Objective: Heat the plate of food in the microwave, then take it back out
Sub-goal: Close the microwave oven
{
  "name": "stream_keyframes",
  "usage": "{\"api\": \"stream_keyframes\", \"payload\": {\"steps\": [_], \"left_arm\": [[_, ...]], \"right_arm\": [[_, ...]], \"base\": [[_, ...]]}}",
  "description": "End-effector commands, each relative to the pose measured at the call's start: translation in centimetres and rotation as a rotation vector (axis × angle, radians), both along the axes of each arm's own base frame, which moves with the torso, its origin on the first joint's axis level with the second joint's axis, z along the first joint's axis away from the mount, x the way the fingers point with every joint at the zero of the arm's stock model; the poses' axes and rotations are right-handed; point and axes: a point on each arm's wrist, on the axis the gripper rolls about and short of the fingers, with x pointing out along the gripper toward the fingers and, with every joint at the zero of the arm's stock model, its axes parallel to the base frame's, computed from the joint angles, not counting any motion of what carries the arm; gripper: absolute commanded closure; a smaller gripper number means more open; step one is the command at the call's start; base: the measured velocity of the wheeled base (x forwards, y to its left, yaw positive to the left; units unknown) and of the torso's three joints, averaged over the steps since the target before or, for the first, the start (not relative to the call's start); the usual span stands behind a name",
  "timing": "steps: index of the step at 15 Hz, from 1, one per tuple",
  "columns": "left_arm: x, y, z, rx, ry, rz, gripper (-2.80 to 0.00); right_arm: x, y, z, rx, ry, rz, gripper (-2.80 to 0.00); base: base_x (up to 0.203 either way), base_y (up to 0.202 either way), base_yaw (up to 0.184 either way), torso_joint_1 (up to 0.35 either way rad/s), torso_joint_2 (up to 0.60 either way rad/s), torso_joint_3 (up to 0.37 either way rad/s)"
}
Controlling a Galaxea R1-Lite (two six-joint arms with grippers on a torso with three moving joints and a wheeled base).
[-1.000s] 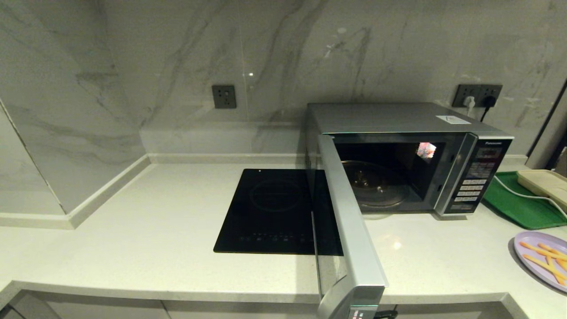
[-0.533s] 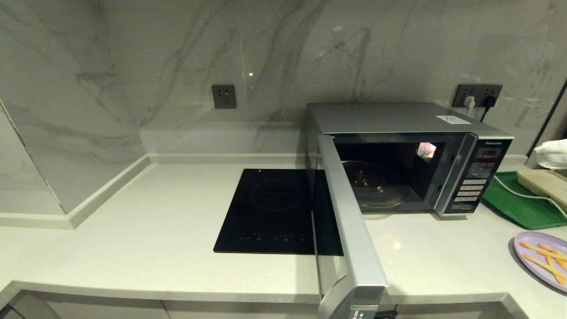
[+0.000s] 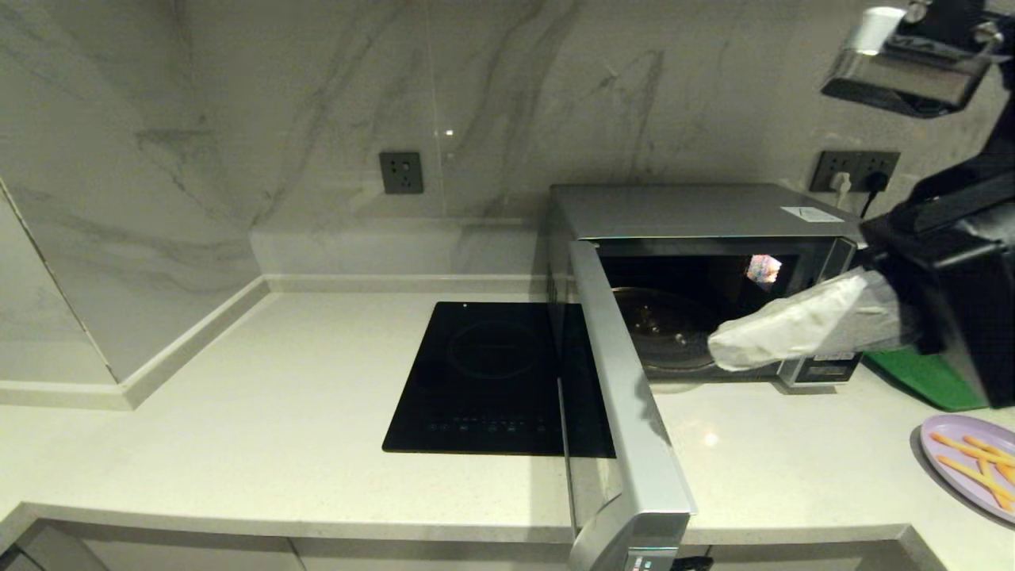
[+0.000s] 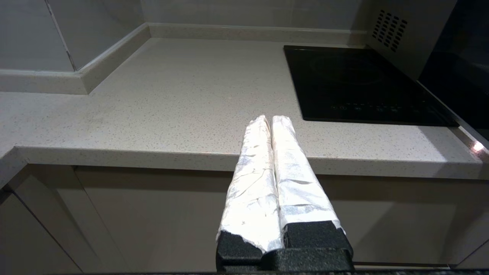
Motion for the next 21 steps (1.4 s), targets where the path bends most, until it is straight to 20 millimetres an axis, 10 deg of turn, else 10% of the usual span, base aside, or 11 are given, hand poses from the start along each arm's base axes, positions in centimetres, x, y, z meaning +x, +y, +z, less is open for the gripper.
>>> {"api": "stream_keyframes", "payload": {"steps": [1,13,21], "left_arm": [[0.0,0.0,0.0,-0.001,-0.002,0.001,0.00],[0.0,0.0,0.0,-0.001,-0.001,0.001,0.00],[0.0,0.0,0.0,0.001,-0.002,0.001,0.00]], "right_arm": [[0.8,2.9,-1.6,-0.053,0.032,0.050,0.00],[1.8,7.4,-5.8,-0.232,0.069,0.056,0.00],[1.0,6.1,-6.2,-0.291,0.044,-0.009,0.00]], "base": [[0.000,0.000,0.000,0.000,0.00,0.000],[0.000,0.000,0.000,0.000,0.00,0.000],[0.000,0.000,0.000,0.000,0.00,0.000]]}}
